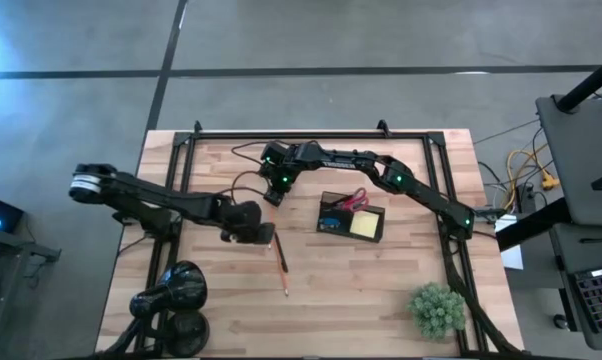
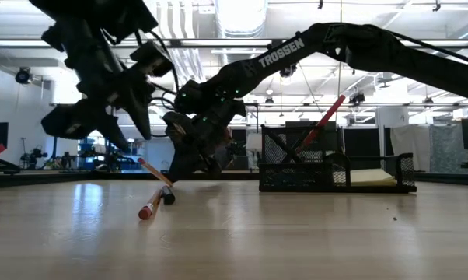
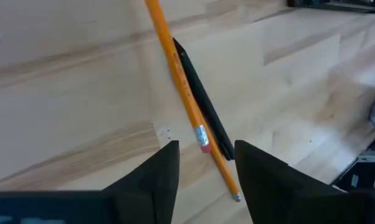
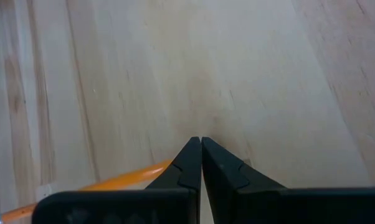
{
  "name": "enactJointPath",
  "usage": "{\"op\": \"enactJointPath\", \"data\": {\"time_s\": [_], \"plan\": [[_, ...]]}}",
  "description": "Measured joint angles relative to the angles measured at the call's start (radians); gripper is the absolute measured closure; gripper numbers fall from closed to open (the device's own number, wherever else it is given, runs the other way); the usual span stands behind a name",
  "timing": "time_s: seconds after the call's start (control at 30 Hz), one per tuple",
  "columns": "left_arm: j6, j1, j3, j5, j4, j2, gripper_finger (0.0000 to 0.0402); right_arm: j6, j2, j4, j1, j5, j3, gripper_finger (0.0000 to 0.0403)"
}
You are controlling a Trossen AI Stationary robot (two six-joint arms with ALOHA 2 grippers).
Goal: Pick and place office supplies into organizer
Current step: Put the top pencil into the desk organizer
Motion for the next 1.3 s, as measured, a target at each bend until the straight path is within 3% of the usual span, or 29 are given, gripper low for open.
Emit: {"op": "enactJointPath", "data": {"time_s": [0.2,0.43,0.9,1.3], "plan": [[-0.025,0.001,0.000,0.000,0.017,0.046,0.0270,-0.006,0.000,0.004,0.000,0.000,0.000,0.0394],[-0.027,0.013,0.009,0.001,0.147,0.129,0.0270,-0.009,0.001,0.009,0.000,0.000,0.000,0.0394],[-0.016,0.019,0.013,0.004,0.118,0.154,0.0271,-0.010,0.001,0.009,0.000,0.000,0.000,0.0394],[0.009,0.020,0.013,-0.021,0.117,0.154,0.0327,-0.009,0.001,0.009,0.000,0.000,0.000,0.0394]]}}
